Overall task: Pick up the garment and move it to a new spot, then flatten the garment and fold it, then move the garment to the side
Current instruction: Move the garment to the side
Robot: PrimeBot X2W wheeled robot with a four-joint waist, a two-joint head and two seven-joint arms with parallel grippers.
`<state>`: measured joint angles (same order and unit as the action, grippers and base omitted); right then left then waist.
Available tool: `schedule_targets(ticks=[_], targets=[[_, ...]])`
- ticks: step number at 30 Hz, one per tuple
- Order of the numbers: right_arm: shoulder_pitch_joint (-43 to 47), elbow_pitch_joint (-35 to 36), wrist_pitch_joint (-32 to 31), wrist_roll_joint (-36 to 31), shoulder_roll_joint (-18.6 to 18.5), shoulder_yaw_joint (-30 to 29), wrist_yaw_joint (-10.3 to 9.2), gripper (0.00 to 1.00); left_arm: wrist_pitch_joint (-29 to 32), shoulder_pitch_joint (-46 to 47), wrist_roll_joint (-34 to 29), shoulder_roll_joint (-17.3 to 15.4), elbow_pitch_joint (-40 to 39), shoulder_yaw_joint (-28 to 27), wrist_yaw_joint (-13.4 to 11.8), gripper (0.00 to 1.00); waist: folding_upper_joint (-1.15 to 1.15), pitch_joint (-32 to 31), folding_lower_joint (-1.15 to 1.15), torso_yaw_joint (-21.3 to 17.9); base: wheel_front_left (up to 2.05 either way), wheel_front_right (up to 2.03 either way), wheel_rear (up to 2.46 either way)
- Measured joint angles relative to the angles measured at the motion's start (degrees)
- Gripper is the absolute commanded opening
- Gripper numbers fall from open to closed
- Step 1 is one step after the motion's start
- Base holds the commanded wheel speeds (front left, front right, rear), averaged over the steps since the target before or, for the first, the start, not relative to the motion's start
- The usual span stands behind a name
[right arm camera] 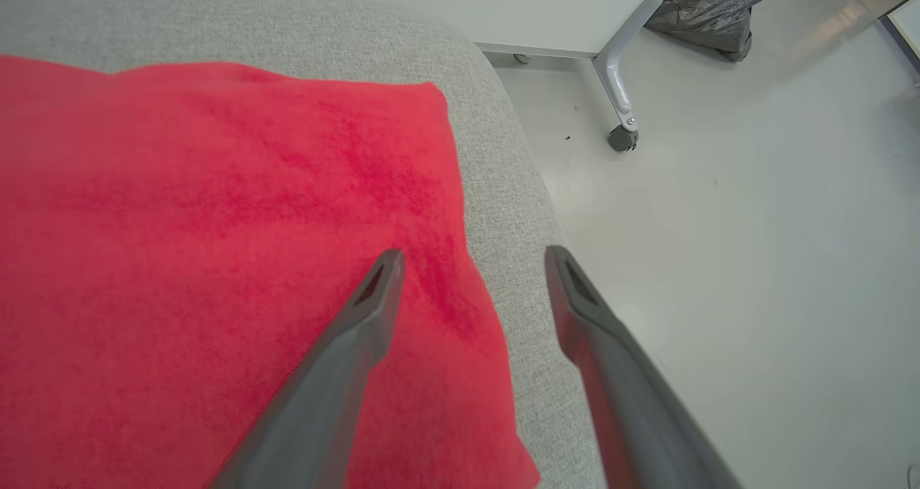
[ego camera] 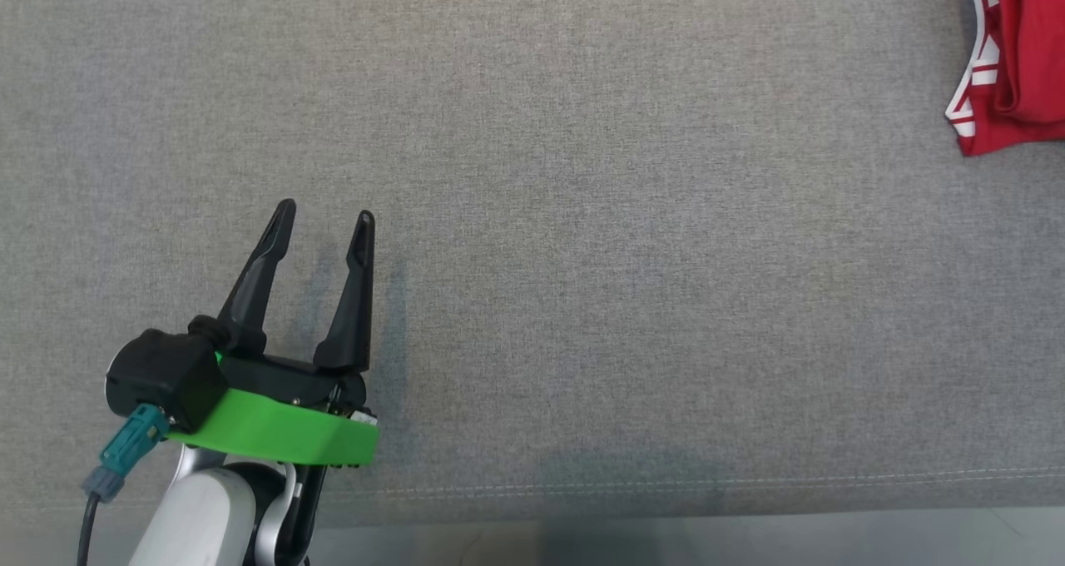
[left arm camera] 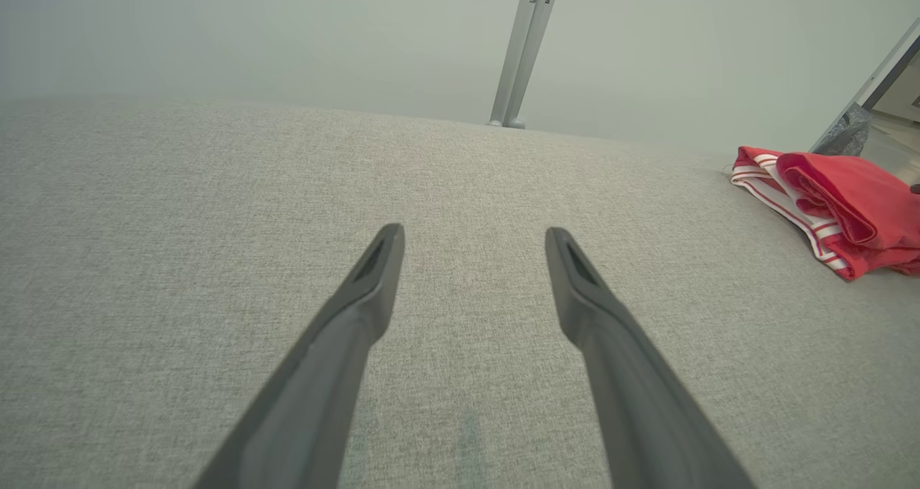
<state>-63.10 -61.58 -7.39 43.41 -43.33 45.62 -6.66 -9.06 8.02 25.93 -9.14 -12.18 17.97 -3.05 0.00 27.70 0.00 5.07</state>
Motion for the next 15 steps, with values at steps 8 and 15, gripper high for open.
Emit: schedule_targets(ticks=[8,15], targets=[[0.3,0.1,3.6,-0.1,2.3,0.2,0.01,1.00,-0.2,0.0,0.0,0.0,1.5,-1.1,-0.3,1.00,0.00,-2.6,0.00,-1.4,0.00,0.00,0.00],[0.0,3.1,8.1,-1.2,5.1,1.1,2.01,1.00,-1.9,-0.1,0.0,0.0,3.7,-2.6,-0.6,1.00,0.00,-6.0,0.00,-3.2,0.00,0.00,0.00]])
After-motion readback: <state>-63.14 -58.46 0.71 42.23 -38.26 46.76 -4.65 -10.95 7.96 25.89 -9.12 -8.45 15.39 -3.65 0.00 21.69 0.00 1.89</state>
